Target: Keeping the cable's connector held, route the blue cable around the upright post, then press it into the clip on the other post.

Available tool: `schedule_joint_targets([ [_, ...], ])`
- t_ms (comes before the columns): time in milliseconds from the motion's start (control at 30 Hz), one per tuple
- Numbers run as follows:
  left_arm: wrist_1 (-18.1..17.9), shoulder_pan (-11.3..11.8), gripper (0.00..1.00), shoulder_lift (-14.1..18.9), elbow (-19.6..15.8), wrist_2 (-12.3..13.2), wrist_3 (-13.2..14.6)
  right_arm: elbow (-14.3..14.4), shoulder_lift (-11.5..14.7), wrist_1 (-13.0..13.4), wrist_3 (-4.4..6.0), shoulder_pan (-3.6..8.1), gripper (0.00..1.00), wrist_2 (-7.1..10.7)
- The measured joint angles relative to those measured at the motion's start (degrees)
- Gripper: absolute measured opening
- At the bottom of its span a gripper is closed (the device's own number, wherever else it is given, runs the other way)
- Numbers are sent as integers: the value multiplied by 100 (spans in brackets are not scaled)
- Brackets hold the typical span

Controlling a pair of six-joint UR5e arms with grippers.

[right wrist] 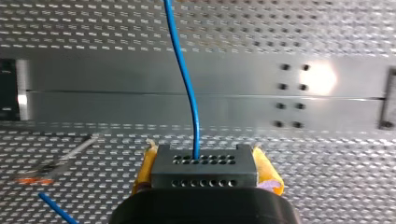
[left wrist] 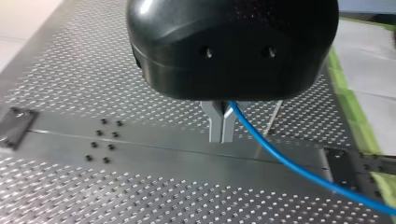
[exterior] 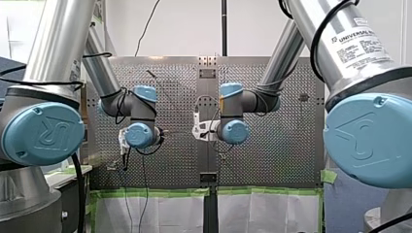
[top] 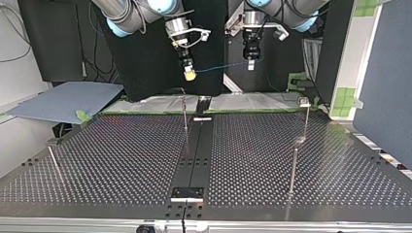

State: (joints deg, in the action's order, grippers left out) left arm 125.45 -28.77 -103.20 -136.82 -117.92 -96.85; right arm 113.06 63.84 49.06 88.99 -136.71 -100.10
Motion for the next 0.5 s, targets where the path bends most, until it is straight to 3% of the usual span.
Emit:
schedule_joint_targets([
  [267, 369, 171, 0, 441, 78, -96, -121, -388, 354, -348, -22, 43, 0, -12],
  [500, 689, 314, 0, 727, 372, -291, -111, -738, 253, -692, -29, 71, 0, 0],
])
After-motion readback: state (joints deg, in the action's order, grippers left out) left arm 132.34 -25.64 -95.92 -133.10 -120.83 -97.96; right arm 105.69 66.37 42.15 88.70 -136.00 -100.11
